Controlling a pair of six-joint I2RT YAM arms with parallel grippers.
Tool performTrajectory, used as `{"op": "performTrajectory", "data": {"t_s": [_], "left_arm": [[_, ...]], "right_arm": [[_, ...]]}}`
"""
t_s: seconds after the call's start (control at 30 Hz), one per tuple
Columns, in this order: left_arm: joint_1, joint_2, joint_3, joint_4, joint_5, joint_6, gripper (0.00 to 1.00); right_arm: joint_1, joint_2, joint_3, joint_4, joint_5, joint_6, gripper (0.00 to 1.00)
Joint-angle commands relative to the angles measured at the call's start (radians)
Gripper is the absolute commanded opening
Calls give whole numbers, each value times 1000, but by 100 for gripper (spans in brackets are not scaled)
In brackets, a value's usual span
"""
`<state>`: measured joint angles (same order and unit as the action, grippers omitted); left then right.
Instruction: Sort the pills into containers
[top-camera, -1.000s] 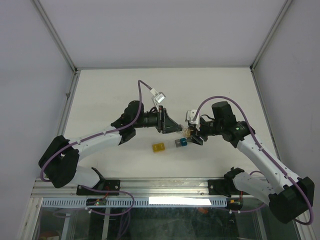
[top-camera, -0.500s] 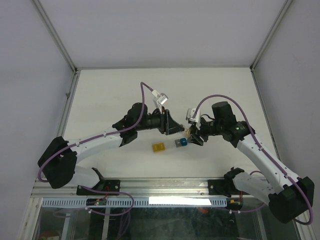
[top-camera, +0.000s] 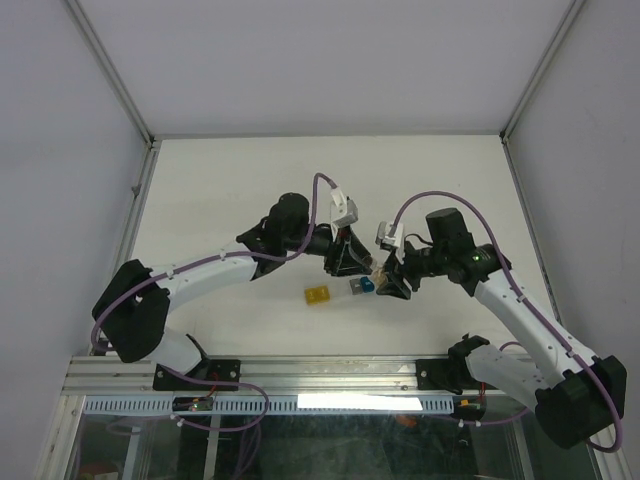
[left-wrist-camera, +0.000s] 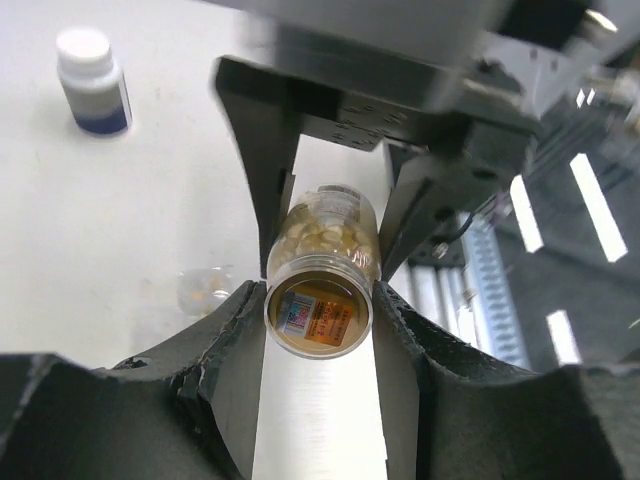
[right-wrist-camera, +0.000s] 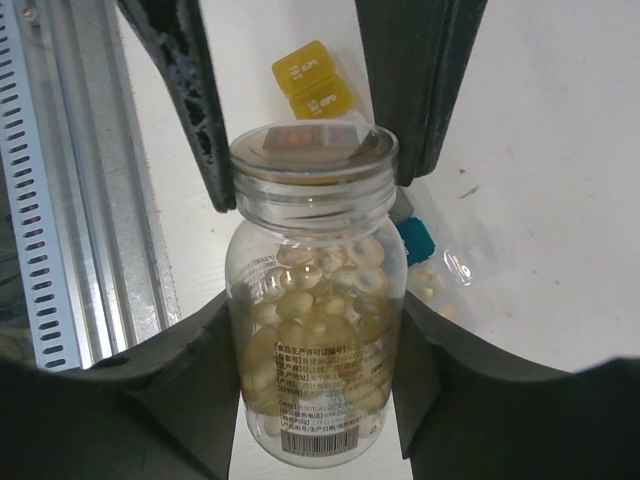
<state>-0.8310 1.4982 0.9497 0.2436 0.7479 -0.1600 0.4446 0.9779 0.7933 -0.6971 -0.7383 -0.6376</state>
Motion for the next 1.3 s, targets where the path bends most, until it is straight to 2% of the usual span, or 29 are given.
{"op": "performTrajectory", "data": {"t_s": [0.0,0.07,0.3,0.37,0.47,0.57,0.83,1.1,1.17,1.27], "left_arm": [[-39,-36,-29,-97,226,572,18],[-21,-45,-21,-127,249,682,20],[53,38,137,-279,306,779,25],[55,50,160,-286,306,773,34],[58,42,166,-283,304,771,54],[57,21,154,-253,279,743,66],[62,-107,6,4,122,598,98],[71,-239,-214,245,61,427,99],[72,-285,-295,350,13,335,99],[75,-354,-418,532,-126,107,99]], "right_arm": [[15,-41,44,210,-169,9,0],[13,-43,44,210,-170,7,0],[11,-41,44,205,-175,1,0],[10,-42,44,203,-176,1,0],[6,-40,43,204,-180,0,0],[7,-38,44,202,-180,-1,0],[1,-37,43,200,-182,-3,0],[-10,-45,44,190,-207,-8,0],[-13,-46,44,187,-217,-12,0],[-15,-45,44,183,-221,-16,0]]}}
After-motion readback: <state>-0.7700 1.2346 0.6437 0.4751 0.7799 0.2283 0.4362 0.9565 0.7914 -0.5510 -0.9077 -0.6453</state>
